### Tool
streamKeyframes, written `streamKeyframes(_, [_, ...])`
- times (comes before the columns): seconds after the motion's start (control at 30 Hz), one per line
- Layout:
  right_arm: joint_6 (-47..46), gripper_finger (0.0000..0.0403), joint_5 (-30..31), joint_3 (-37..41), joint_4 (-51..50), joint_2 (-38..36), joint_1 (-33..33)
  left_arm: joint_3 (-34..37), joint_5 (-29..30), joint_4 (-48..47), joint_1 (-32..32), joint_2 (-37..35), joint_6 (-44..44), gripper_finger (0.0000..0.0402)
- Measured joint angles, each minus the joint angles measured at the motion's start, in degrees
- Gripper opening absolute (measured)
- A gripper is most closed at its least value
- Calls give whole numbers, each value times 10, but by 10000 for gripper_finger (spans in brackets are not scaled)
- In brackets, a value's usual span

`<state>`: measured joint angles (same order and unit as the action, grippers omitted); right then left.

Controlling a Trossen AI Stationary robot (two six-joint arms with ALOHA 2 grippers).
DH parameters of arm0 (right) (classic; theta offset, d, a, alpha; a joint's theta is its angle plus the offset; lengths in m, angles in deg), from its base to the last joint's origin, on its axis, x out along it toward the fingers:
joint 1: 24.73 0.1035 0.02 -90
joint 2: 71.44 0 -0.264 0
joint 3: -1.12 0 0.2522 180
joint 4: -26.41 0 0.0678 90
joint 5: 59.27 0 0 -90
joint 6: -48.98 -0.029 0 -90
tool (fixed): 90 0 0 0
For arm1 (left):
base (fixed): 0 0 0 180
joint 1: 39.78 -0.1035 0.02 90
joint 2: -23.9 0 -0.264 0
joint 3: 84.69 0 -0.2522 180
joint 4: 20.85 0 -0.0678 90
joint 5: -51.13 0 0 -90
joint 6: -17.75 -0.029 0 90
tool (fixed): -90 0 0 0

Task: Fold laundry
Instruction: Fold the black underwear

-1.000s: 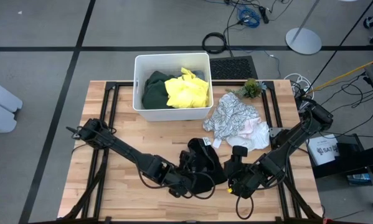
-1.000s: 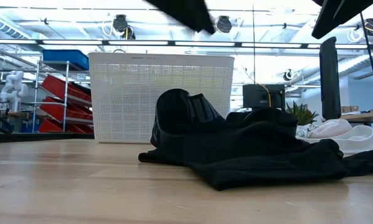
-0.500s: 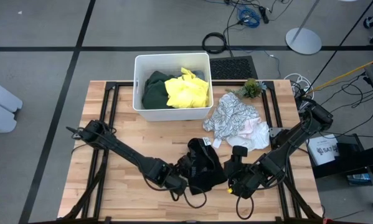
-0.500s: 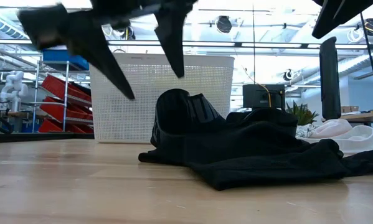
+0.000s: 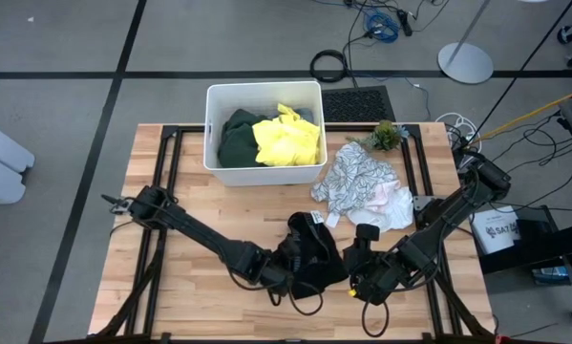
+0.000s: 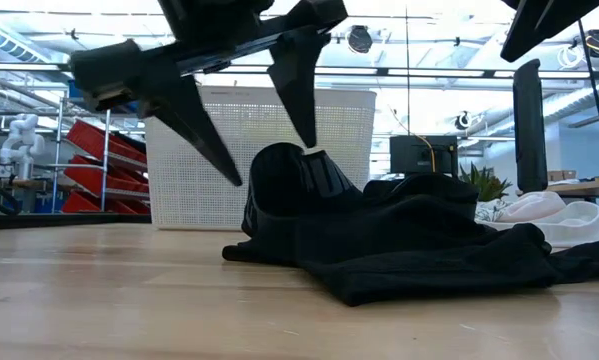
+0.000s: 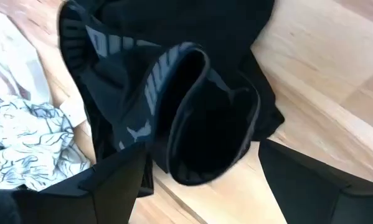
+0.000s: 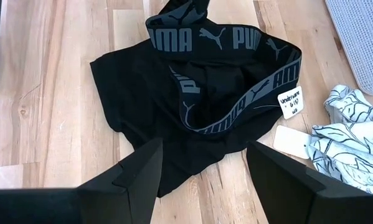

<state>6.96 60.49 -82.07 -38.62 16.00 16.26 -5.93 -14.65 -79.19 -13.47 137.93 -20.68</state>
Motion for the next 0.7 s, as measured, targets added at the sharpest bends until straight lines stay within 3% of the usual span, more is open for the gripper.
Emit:
streamKeyframes(0.43, [-2,219,-2,0,0,0,0,0,-22,21,-4,27,4,319])
streamKeyframes(0.7, [1,219,-1,0,0,0,0,-1,0,16,-4,25,17,255])
